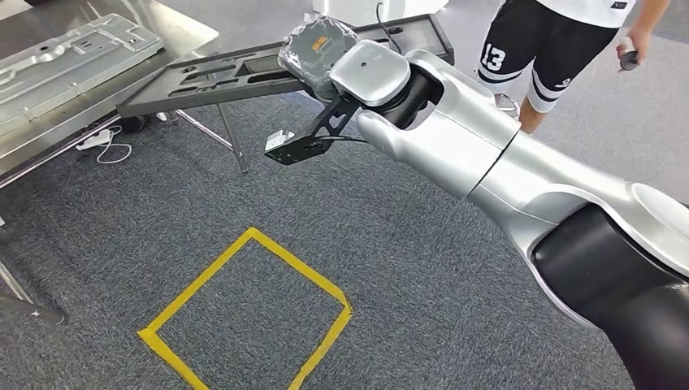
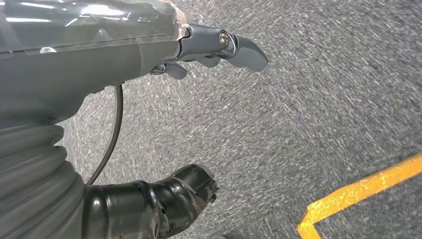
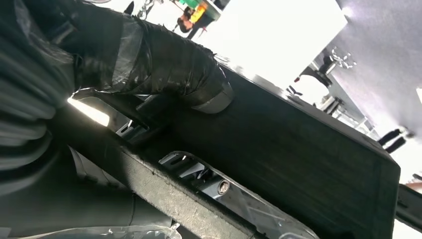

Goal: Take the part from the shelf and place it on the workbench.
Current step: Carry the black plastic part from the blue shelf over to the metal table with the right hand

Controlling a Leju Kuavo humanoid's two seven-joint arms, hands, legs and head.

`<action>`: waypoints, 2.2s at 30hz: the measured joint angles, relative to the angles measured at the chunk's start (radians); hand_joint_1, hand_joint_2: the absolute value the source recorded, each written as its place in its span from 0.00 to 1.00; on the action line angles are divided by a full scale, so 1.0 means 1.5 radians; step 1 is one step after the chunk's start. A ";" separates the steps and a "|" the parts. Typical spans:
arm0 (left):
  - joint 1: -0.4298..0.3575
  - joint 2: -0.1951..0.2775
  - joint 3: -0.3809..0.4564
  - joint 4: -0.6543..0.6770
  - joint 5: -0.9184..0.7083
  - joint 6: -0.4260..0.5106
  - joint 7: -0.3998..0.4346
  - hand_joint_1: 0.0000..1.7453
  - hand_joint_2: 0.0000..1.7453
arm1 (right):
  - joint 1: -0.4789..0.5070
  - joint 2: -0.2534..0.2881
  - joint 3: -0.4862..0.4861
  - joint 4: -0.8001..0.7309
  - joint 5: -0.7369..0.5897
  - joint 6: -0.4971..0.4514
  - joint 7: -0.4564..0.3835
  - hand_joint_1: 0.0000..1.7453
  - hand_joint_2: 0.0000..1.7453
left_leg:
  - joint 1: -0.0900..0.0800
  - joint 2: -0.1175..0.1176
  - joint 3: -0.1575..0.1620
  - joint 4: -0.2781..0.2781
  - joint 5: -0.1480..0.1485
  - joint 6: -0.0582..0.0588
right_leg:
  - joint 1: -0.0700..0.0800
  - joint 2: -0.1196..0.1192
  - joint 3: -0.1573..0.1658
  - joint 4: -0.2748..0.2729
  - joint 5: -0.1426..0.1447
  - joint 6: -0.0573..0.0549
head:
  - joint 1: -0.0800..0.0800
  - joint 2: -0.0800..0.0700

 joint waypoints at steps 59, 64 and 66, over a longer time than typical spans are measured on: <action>-0.004 -0.001 0.001 0.000 -0.006 0.013 0.001 0.00 1.00 | 0.006 0.006 0.000 0.016 0.001 -0.010 -0.013 1.00 1.00 | 0.001 -0.013 -0.044 0.097 -0.050 -0.001 | -0.006 0.013 -0.006 -0.015 0.015 -0.001 | -0.001 0.000; -0.005 0.000 0.001 0.000 -0.010 0.014 0.001 0.00 1.00 | 0.003 0.007 0.000 0.016 0.003 -0.010 -0.015 1.00 1.00 | -0.005 0.009 0.036 -0.060 0.004 0.008 | 0.001 -0.004 -0.009 -0.004 0.009 0.010 | 0.000 0.000; -0.005 0.000 0.001 0.000 -0.011 0.019 0.004 0.00 1.00 | 0.003 0.009 0.000 0.016 0.003 -0.010 -0.016 1.00 1.00 | -0.005 0.001 0.035 -0.062 0.008 0.015 | 0.001 -0.007 -0.011 -0.002 0.007 0.015 | 0.000 0.000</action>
